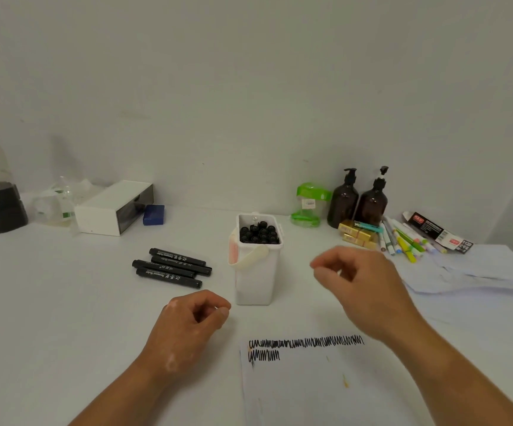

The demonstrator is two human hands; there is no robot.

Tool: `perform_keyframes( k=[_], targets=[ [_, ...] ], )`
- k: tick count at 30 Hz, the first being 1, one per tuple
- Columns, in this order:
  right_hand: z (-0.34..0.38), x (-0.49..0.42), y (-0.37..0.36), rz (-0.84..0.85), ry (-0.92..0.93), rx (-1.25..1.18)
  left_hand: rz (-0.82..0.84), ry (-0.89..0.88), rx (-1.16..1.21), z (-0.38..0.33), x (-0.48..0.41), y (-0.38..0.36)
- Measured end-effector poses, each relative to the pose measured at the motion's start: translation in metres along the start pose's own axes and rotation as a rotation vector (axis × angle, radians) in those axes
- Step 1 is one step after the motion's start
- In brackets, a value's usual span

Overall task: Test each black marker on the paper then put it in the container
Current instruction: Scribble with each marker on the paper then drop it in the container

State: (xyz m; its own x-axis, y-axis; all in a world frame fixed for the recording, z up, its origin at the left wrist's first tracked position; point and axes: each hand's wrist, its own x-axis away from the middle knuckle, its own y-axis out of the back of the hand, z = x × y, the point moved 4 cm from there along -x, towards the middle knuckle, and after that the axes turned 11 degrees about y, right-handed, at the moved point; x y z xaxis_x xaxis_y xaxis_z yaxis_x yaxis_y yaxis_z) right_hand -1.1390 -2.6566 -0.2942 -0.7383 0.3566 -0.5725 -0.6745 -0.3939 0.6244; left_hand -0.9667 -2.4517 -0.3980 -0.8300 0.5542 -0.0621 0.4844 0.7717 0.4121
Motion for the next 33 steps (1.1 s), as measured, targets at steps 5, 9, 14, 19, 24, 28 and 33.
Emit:
perform_keyframes(
  k=[5, 9, 14, 19, 24, 28, 33],
  targets=[
    [-0.031, 0.054, -0.032, 0.081, -0.118, -0.153, -0.054, -0.061, -0.095, -0.005, 0.006, -0.001],
    [-0.041, 0.063, -0.045, 0.073, -0.152, -0.206, -0.075, -0.103, -0.173, -0.009, 0.012, -0.007],
    [-0.043, 0.074, -0.053, 0.069, -0.164, -0.255, -0.065, -0.170, -0.282, -0.010, 0.018, -0.013],
    [-0.048, 0.074, -0.052, 0.032, -0.211, -0.293, -0.276, -0.155, -0.417, -0.004, 0.002, 0.000],
    [-0.047, 0.073, -0.054, 0.032, -0.223, -0.329, -0.338, -0.050, -0.807, 0.005, -0.041, 0.034],
    [-0.048, 0.074, -0.055, 0.062, -0.211, -0.336, -0.299, -0.041, -0.983, 0.005, -0.060, 0.045],
    [-0.049, 0.073, -0.056, 0.080, -0.205, -0.318, -0.208, -0.097, -1.129, 0.005, -0.068, 0.033]
  ],
)
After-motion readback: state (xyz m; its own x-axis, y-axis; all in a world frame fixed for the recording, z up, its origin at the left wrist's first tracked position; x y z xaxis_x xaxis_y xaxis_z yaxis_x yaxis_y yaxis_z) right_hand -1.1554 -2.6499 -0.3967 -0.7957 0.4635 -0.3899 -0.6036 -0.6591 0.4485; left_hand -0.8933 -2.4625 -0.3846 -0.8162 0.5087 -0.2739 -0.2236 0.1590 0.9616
